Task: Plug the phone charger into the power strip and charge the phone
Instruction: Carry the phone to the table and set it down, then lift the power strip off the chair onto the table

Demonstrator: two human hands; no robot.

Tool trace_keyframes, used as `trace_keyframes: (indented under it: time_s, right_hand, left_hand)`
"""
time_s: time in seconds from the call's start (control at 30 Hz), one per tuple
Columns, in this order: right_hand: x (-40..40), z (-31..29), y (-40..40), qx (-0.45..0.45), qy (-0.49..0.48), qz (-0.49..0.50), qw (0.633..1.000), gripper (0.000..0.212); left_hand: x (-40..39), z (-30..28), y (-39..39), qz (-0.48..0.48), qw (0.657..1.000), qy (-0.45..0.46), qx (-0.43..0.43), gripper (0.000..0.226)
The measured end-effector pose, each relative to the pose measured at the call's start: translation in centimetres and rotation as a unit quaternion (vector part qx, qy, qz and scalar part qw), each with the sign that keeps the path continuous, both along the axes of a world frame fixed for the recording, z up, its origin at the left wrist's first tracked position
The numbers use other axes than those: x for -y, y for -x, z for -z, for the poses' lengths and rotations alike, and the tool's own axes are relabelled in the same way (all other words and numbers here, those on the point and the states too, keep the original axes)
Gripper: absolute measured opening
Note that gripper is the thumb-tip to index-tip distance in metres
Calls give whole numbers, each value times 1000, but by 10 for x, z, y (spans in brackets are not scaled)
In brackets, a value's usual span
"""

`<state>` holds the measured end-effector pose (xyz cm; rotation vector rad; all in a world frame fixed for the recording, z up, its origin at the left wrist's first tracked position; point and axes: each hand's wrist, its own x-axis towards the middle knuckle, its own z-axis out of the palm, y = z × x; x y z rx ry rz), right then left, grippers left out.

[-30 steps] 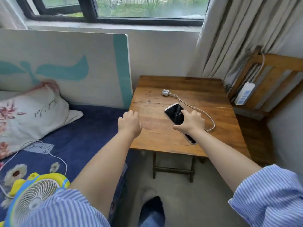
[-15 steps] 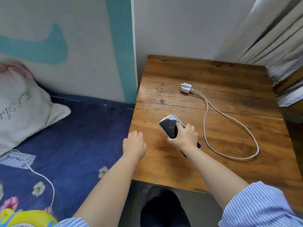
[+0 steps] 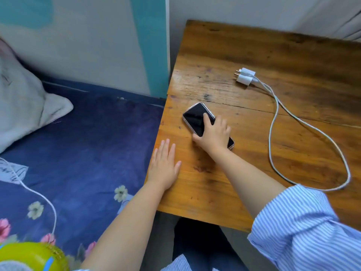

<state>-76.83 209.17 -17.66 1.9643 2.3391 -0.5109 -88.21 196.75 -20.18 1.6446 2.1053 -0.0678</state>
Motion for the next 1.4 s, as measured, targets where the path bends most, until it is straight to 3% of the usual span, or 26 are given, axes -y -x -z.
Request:
trace_keyframes:
  time_s: [0.27, 0.5, 0.7, 0.87, 1.17, 1.4]
  right_hand:
    - [12, -32, -23, 23, 78, -44, 996, 62]
    - [5, -123, -100, -30, 15, 45, 998, 38]
    - [14, -204, -204, -69, -81, 121, 987, 39]
    - [43, -262, -334, -64, -145, 174, 972, 42]
    - [105, -318, -537, -33, -210, 216, 953, 38]
    - [107, -340, -626, -27, -228, 217, 949, 40]
  left_hand:
    - [-12, -37, -7, 32, 996, 62, -56, 61]
    - [-68, -133, -66, 106, 989, -6, -100, 48]
    - [-112, -218, -169, 208, 962, -118, -134, 30]
    - [-116, -280, -295, 274, 934, -202, -107, 36]
    - [-82, -346, -483, 292, 913, -269, -93, 38]
    - [-87, -366, -577, 282, 915, -270, -106, 42]
